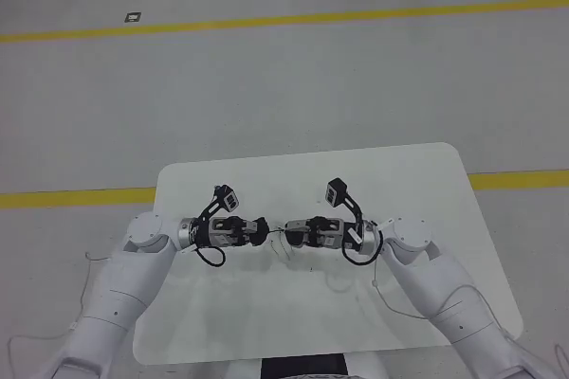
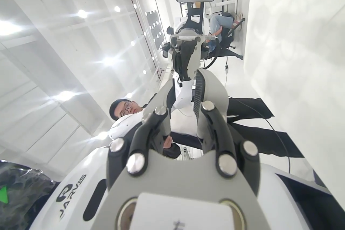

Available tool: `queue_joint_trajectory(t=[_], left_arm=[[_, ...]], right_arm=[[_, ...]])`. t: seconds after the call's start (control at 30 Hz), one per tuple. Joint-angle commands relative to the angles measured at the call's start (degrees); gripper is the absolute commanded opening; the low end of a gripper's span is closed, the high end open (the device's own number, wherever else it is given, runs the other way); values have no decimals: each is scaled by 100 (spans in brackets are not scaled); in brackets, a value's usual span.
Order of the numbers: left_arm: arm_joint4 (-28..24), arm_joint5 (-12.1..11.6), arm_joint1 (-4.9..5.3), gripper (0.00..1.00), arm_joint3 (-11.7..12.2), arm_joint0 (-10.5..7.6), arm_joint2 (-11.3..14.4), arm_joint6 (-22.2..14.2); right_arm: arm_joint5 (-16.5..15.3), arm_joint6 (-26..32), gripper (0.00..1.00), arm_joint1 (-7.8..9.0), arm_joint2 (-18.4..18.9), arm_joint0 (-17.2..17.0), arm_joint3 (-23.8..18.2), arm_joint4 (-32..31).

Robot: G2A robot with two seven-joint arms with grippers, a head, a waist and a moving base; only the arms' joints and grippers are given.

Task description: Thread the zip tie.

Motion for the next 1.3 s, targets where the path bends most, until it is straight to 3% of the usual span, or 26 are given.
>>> queue_joint_trajectory(t=[0.0, 0.4, 0.63, 1.07, 1.27], left_arm=[[0, 0, 0, 0, 0, 0, 0, 0], [0, 0, 0, 0, 0, 0, 0, 0], [0, 0, 0, 0, 0, 0, 0, 0], [0, 0, 0, 0, 0, 0, 0, 0], [0, 0, 0, 0, 0, 0, 0, 0]], right_arm=[[4, -1, 16, 5, -9, -4, -15, -1], [9, -56, 15, 23, -102, 1, -113, 33], [-15, -75, 7, 25, -159, 28, -125, 83], [2, -115, 9, 49, -210, 41, -151, 89], [-4, -145, 0, 64, -217, 18, -183, 87]])
